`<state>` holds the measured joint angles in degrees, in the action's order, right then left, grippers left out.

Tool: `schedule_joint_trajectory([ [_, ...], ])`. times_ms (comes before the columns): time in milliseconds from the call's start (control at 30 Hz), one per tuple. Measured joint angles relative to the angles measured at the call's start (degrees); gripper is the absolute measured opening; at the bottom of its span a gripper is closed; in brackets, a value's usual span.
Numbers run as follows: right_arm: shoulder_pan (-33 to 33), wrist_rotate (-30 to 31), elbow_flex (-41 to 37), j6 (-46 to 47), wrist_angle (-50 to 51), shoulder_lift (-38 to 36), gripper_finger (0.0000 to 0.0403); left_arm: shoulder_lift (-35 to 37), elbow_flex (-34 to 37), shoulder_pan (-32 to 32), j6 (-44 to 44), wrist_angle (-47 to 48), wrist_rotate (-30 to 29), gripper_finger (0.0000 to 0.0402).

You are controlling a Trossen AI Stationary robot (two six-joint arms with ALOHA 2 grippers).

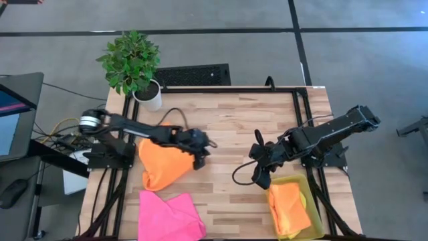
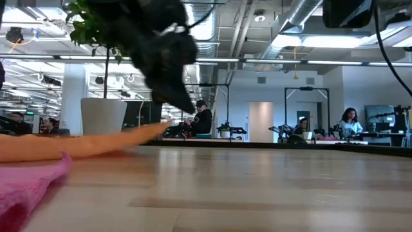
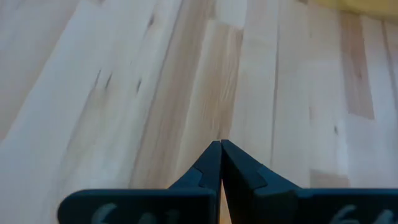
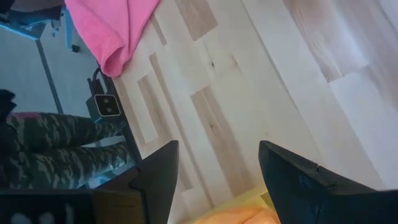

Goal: Fold microfiber towels
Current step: Fold the orange cloth

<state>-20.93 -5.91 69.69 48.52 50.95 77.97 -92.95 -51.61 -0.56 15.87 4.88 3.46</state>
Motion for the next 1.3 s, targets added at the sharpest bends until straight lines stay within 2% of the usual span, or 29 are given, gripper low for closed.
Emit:
schedule_joint_trajectory([
  [200, 0.1, 0.0, 0.0, -1.0, 0.3, 0.0, 0.0244, -13.6, -16.6, -2.8, -8.5, 2.5, 4.9, 0.0],
  [333, 0.0, 0.0, 0.0, -1.0, 0.9, 0.0, 0.0244, -20.5, -28.4, -4.2, -12.2, 8.5, 7.8, 0.0],
  [500, -0.1, 0.0, 0.0, -1.0, 1.1, 0.0, 0.0244, -23.5, -37.6, -4.5, -16.8, 17.4, 6.3, 0.0],
  [767, -1.2, 0.0, 0.0, -1.9, 1.1, 0.0, 0.0244, -20.9, -38.0, -3.7, -15.4, 33.2, 1.6, 0.0],
  [967, -2.0, 0.2, 0.0, -2.1, 0.9, 0.0, 0.0244, -16.5, -37.7, 1.4, -11.8, 48.0, -3.4, 0.0],
  [1167, -1.9, 3.2, 0.0, -9.7, -0.8, 0.0, 0.0244, -9.8, -37.7, 7.8, -2.8, 58.2, -5.9, 0.0],
  [1300, -1.0, 3.3, 0.0, -17.7, -3.9, 1.2, 0.0244, -5.6, -37.7, 11.1, 9.3, 63.5, -4.3, 0.0],
])
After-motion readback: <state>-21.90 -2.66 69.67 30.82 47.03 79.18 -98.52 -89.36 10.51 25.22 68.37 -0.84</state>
